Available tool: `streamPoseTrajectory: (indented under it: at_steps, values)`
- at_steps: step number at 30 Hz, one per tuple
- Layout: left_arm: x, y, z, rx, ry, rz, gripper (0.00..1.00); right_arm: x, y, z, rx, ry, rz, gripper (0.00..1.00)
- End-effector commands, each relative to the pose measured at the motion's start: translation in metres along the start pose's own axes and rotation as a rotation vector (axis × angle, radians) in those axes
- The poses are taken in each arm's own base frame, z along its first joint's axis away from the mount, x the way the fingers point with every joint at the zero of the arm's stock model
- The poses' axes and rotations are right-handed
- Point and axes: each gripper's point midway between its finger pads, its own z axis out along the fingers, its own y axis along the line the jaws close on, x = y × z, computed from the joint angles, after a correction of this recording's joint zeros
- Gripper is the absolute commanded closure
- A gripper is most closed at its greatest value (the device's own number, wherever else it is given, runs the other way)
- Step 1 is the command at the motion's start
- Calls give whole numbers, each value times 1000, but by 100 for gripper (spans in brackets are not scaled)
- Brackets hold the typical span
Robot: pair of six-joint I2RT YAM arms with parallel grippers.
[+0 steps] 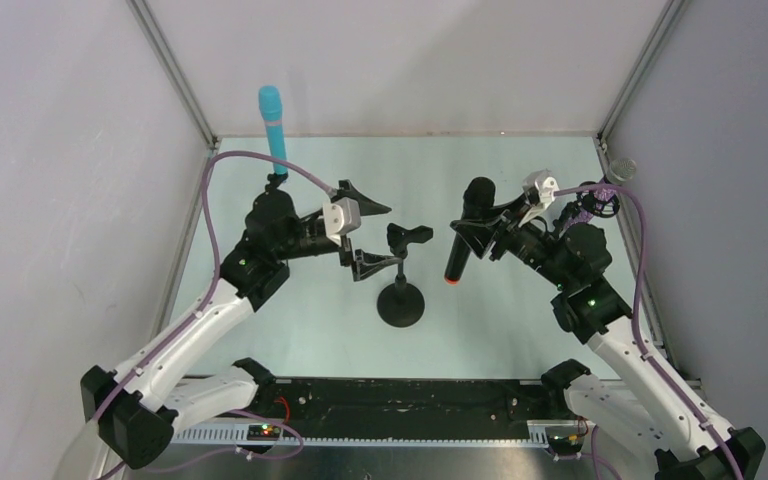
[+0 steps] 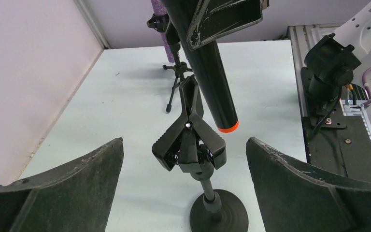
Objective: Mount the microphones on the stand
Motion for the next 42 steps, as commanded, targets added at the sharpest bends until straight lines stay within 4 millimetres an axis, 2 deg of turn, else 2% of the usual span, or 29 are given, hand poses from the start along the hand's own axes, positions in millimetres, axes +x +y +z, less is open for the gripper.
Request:
streamPoseTrajectory:
  at_steps: [1, 11, 20, 25, 34, 42]
  values:
    - [-6, 2, -3, -40, -19, 3, 0, -35, 9, 3, -40, -111, -65, 100]
    - [3, -1, -5, -58, -18, -30, 0, -48, 13, 5, -67, -163, -143, 100]
    - [-2, 3, -6, -80, -31, -27, 0, -53, 14, 8, -100, -191, -301, 100]
    - [-5, 5, -4, -80, -37, -26, 0, -59, 24, 11, -163, -223, -351, 100]
    - [-5, 6, 0, -60, -42, -30, 0, -69, 37, 12, -230, -276, -365, 100]
    - [-9, 4, 8, -38, -53, -21, 1, -76, 43, 10, -248, -302, -298, 100]
